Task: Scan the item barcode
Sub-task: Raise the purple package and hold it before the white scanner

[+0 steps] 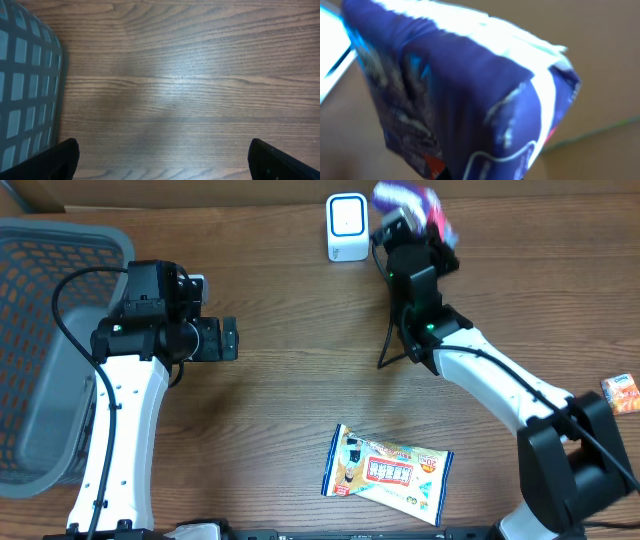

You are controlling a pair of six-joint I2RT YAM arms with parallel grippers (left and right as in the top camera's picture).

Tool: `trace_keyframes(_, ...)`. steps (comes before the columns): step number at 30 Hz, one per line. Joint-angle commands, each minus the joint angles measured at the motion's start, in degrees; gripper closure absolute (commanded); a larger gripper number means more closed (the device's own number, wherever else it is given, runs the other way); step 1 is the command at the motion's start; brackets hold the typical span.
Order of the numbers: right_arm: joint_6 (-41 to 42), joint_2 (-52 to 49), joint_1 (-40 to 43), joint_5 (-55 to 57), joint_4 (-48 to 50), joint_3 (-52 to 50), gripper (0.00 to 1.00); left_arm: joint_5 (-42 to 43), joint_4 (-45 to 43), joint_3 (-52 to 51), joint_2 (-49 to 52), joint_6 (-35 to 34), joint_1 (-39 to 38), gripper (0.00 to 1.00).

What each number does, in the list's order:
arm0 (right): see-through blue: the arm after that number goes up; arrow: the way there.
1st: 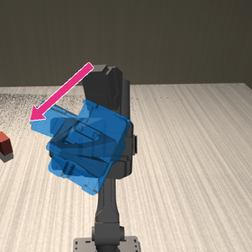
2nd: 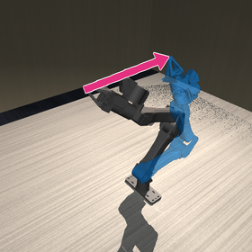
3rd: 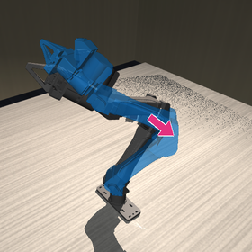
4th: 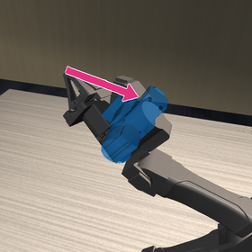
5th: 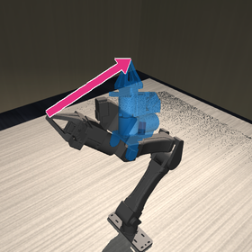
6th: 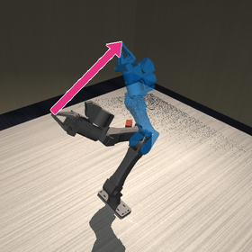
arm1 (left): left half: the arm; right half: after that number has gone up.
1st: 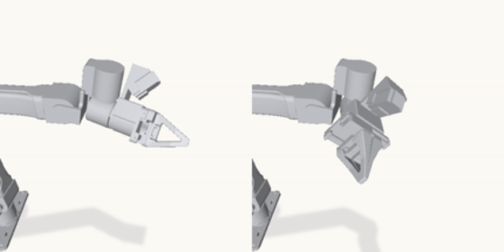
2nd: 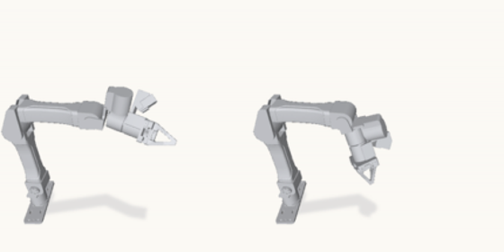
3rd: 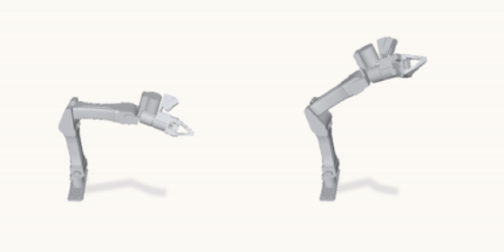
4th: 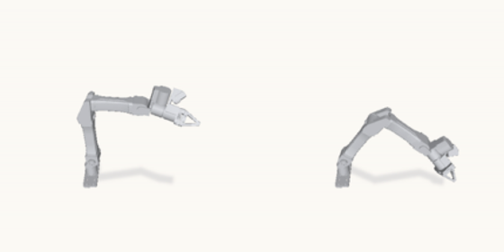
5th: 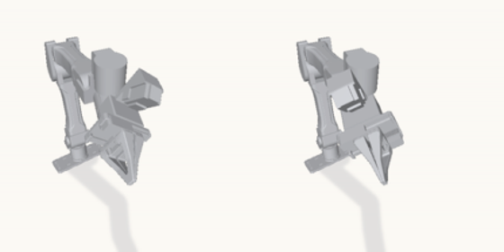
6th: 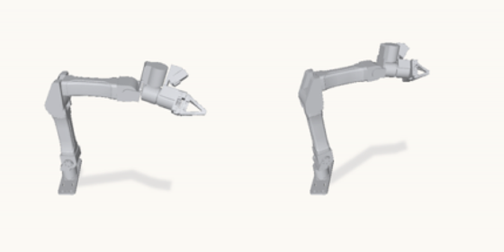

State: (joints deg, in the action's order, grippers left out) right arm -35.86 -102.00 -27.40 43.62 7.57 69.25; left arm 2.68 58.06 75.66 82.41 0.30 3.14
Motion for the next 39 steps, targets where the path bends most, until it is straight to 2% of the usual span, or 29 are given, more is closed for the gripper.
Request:
trace_keyframes(1, 17.6, 6.5, -1.0, -10.3, -14.3, 0.2, 0.96, -0.3, 0.0, 0.2, -0.4, -0.5, 0.2, 0.00)
trace_keyframes(4, 21.6, 9.9, -1.0, -24.3, -20.0, 0.5, 0.96, -0.3, 0.0, 0.2, -0.4, -0.5, 0.2, 0.00)
trace_keyframes(8, 28.9, 14.2, -0.2, -36.0, -28.0, 3.8, 0.96, -0.3, 0.0, 0.2, -0.4, -0.5, 0.2, 0.00)
trace_keyframes(12, 30.6, 15.1, 2.5, -49.2, -33.7, 6.1, 0.96, -0.3, 0.0, 0.2, -0.4, -0.5, 0.2, 0.00)
trace_keyframes(18, 30.5, 15.1, 3.7, -49.9, -36.0, 6.3, 0.96, -0.3, 0.0, 0.2, -0.4, -0.5, 0.2, 0.00)
trace_keyframes(20, 29.8, 14.3, 3.9, -46.2, -34.1, 6.3, 0.96, -0.3, 0.0, 0.2, -0.4, -0.5, 0.2, 0.00)
trace_keyframes(22, 25.3, 10.9, 4.1, -33.9, -25.3, 6.2, 0.96, -0.3, 0.0, 0.2, -0.4, -0.5, 0.2, 0.00)
trace_keyframes(25, 18.5, 5.4, 4.4, -24.9, -12.0, 6.2, 0.96, -0.3, 0.0, 0.2, -0.4, -0.5, 0.2, 0.00)
trace_keyframes(35, -18.8, -13.2, 4.3, -20.1, 33.7, 6.2, 0.96, -0.3, 0.0, 0.2, -0.4, -0.5, 0.2, 0.00)
trace_keyframes(39, -31.5, -18.9, 4.3, -22.0, 47.9, 6.2, 0.96, -0.3, 0.0, 0.2, -0.4, -0.5, 0.2, 0.00)
